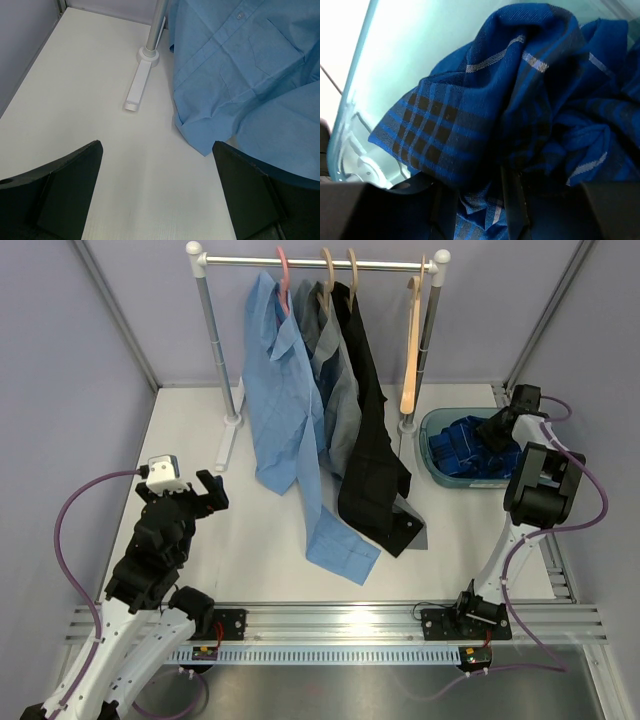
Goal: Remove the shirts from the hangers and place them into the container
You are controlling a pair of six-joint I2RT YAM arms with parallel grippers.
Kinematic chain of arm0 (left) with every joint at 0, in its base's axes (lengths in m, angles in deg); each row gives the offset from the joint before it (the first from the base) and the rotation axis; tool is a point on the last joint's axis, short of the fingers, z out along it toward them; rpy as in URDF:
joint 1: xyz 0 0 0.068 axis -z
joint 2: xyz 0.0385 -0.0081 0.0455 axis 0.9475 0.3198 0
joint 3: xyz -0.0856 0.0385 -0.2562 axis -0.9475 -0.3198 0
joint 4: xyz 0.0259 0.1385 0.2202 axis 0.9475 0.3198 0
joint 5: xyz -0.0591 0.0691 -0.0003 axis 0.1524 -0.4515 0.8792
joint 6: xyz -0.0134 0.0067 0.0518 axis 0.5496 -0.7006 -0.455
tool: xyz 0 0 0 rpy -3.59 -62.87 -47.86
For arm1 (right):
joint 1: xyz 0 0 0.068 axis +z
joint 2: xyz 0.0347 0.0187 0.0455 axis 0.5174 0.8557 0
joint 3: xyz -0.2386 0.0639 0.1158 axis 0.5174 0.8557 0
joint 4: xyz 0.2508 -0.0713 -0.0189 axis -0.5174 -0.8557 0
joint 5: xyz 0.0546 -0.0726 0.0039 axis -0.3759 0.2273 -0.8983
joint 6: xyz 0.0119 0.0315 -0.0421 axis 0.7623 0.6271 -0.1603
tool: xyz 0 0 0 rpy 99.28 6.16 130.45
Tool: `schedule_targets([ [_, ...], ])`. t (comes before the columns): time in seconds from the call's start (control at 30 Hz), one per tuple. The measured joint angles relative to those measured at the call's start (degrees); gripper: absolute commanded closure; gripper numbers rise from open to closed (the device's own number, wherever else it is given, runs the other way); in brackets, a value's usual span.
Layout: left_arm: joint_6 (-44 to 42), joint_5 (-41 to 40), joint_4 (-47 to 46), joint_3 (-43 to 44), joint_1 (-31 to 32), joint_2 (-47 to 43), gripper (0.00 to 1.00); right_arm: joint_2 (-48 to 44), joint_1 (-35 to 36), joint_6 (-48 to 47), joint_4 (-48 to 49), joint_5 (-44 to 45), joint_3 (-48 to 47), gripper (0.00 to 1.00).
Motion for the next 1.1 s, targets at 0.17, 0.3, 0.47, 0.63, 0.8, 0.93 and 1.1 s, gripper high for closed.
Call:
schedule_targets([
  [0.17,0.0,0.0,0.0,0.0,0.0,0.0,0.01,1.7,-0.5,-0.3,-4.4,0.0,-5.4,0.55],
  [0.3,0.0,0.0,0.0,0.0,0.0,0.0,0.01,0.0,-0.6,-0.9,-5.7,0.4,-5.6,0.53],
  [0.47,0.0,0.2,0.0,0.0,0.0,0.0,0.01,-11.8,-0.6,-1.8,-6.8,1.0,-1.8,0.38],
  [0.63,-0.1,0.9,0.5,0.5,0.0,0.0,0.01,-30.8,-0.6,-3.1,-7.6,3.0,-0.7,0.18],
  [0.8,-1.6,1.1,3.0,5.3,0.0,-0.7,0.01,-48.5,-0.6,-5.2,-9.1,3.9,-0.6,0.04],
  [0.93,-3.6,1.0,5.3,11.2,0.0,-1.8,0.01,-62.5,-0.6,-8.2,-10.7,4.6,0.3,0.01],
  [1.1,-5.6,0.6,8.7,16.2,0.0,-3.7,0.01,-76.6,-0.6,-11.8,-11.9,4.3,0.8,0.01],
])
